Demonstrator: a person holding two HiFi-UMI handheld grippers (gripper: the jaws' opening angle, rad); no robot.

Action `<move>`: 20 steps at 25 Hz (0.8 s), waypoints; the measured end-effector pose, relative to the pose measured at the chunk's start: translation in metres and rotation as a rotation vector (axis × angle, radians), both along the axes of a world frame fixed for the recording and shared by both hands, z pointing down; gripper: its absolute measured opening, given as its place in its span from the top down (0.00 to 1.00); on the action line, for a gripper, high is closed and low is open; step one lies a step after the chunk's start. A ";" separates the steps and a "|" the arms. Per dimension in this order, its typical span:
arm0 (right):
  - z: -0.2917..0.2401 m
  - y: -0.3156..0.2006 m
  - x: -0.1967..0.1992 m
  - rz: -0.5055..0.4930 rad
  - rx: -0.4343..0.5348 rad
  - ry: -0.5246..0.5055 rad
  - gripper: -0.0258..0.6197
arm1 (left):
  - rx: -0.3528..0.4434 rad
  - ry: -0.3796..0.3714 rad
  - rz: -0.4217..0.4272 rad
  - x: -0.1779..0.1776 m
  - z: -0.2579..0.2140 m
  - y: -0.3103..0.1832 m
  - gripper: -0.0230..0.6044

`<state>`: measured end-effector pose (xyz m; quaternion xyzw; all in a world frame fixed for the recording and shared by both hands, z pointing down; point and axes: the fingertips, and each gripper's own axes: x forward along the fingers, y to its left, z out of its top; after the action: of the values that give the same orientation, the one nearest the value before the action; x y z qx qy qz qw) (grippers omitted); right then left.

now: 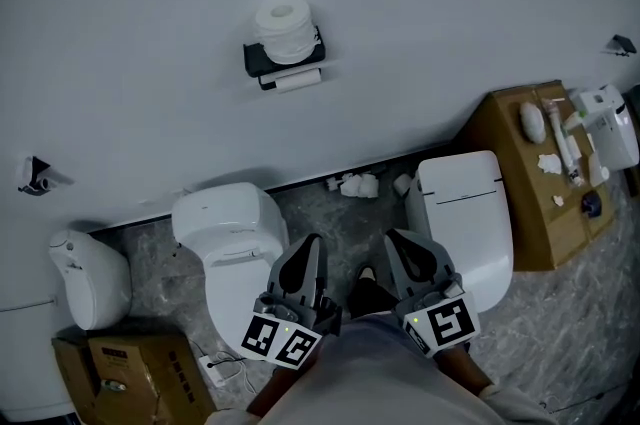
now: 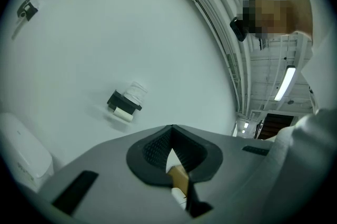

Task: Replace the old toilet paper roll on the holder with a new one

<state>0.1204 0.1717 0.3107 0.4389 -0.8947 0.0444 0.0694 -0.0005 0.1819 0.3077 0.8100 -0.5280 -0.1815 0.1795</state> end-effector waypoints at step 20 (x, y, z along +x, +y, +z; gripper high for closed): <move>-0.025 -0.059 0.010 -0.159 0.072 -0.135 0.93 | 0.048 -0.050 -0.119 0.024 -0.022 -0.057 0.96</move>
<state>0.1302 0.1126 0.2858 0.3647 -0.9304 0.0361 -0.0035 0.0234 0.1246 0.2861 0.7854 -0.5751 -0.1841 0.1358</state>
